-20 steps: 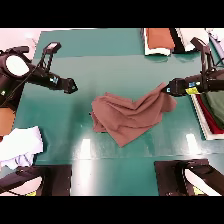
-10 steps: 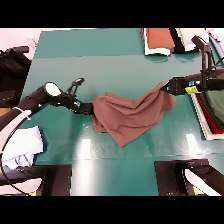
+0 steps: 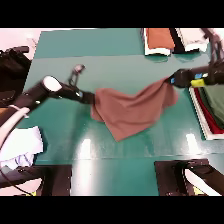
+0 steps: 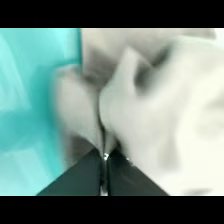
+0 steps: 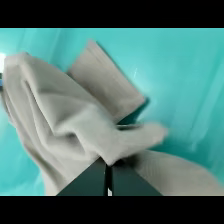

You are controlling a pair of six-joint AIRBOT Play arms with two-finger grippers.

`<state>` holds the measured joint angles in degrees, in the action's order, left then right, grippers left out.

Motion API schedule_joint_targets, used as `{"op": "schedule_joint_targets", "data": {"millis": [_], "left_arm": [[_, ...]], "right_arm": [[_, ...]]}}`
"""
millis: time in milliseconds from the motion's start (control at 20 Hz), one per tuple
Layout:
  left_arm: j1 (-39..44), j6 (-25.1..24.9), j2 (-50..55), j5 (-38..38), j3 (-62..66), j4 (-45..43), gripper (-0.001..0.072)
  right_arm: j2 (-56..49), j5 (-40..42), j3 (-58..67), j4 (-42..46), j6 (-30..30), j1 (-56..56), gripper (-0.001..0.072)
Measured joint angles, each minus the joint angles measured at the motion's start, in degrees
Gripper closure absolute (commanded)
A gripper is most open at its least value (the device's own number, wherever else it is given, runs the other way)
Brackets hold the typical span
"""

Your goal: Fold the shirts.

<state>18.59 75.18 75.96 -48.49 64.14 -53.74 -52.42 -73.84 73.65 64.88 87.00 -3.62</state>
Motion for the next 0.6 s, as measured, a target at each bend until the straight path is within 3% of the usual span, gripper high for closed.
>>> {"op": "schedule_joint_targets", "data": {"millis": [300, 600], "left_arm": [[-10.38, 1.07, -19.21, -1.64, 15.65, -9.25, 0.0685], [-13.14, 1.27, -34.01, -2.93, 27.63, -15.21, 0.0685]], "right_arm": [[0.0, -1.25, 19.52, 6.47, -0.04, 0.0, 0.0697], [0.02, -4.48, 35.47, 11.8, -0.09, 0.0, 0.0697]]}}
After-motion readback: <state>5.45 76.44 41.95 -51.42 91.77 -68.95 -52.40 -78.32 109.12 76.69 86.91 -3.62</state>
